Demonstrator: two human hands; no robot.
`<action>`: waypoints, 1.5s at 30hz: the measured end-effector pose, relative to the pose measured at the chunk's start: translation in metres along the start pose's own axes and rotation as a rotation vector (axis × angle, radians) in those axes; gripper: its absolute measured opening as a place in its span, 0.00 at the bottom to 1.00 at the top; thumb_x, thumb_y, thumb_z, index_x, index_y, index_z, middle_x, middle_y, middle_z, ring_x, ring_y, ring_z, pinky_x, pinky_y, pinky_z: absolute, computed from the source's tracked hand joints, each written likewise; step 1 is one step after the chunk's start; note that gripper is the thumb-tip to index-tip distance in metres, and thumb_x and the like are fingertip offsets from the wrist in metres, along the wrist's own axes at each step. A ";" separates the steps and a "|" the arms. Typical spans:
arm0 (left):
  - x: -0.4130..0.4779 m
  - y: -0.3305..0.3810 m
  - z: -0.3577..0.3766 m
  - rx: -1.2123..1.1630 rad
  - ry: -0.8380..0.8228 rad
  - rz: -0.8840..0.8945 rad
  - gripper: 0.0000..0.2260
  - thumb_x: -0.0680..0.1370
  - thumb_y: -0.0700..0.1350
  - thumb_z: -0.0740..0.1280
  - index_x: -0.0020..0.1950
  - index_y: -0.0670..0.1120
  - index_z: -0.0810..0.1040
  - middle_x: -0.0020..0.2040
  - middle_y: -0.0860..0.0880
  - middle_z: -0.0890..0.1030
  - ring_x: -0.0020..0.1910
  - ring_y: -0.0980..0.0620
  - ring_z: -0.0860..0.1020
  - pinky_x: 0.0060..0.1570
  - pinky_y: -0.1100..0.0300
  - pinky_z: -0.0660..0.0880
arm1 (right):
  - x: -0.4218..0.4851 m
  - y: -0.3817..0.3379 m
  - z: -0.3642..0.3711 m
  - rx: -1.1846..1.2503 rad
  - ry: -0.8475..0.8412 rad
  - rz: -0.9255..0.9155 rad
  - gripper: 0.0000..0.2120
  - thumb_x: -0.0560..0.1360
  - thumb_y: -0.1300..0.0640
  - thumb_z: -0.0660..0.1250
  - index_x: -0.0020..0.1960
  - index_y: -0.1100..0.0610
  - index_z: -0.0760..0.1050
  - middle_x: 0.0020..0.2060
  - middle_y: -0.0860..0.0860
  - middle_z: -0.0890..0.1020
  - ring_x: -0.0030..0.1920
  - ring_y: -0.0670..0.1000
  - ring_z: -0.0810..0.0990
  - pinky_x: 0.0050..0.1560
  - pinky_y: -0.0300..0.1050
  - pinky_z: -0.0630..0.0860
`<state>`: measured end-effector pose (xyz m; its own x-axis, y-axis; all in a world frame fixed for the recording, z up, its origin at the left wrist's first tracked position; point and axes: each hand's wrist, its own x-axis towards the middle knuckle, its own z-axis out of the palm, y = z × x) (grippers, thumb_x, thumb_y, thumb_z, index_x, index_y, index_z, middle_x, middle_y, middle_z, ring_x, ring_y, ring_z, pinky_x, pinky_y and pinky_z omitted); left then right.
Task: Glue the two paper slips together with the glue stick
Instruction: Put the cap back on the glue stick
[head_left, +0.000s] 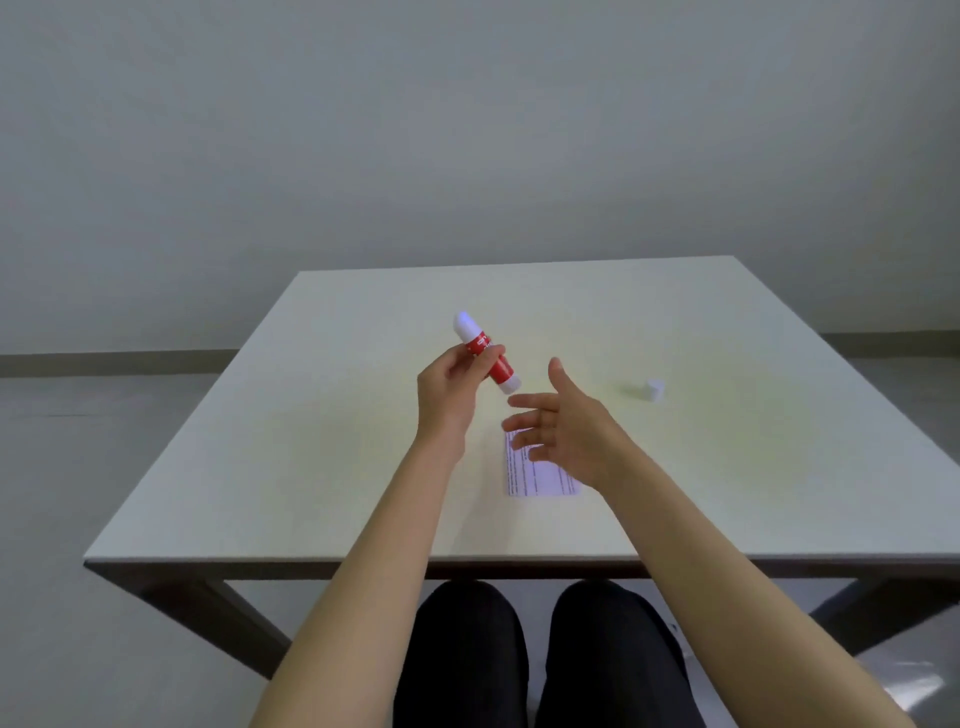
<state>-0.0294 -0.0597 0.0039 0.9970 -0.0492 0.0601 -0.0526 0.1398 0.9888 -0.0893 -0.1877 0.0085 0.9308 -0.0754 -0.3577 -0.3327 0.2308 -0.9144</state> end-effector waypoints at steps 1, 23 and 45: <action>-0.004 0.004 0.003 -0.043 -0.041 0.003 0.02 0.71 0.45 0.72 0.43 0.50 0.83 0.45 0.49 0.85 0.46 0.54 0.83 0.53 0.60 0.75 | 0.002 -0.004 0.003 0.093 -0.069 0.079 0.31 0.77 0.36 0.52 0.49 0.63 0.79 0.31 0.55 0.82 0.27 0.51 0.78 0.28 0.40 0.72; -0.033 0.033 0.017 -0.149 -0.062 0.019 0.02 0.71 0.44 0.73 0.39 0.51 0.84 0.43 0.48 0.86 0.47 0.49 0.84 0.53 0.58 0.76 | -0.004 -0.008 -0.008 0.304 -0.230 -0.080 0.17 0.80 0.50 0.58 0.45 0.62 0.77 0.29 0.52 0.78 0.27 0.48 0.76 0.28 0.36 0.75; -0.028 0.021 0.020 -0.148 -0.023 0.002 0.02 0.71 0.45 0.73 0.39 0.51 0.85 0.41 0.52 0.87 0.45 0.52 0.85 0.48 0.67 0.73 | 0.002 0.022 0.007 -0.999 0.642 -1.289 0.14 0.71 0.65 0.69 0.45 0.56 0.64 0.37 0.55 0.81 0.34 0.57 0.77 0.32 0.48 0.74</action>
<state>-0.0598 -0.0746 0.0261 0.9952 -0.0715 0.0671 -0.0442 0.2838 0.9579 -0.0938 -0.1760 -0.0108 0.5315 -0.1085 0.8401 0.3181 -0.8936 -0.3167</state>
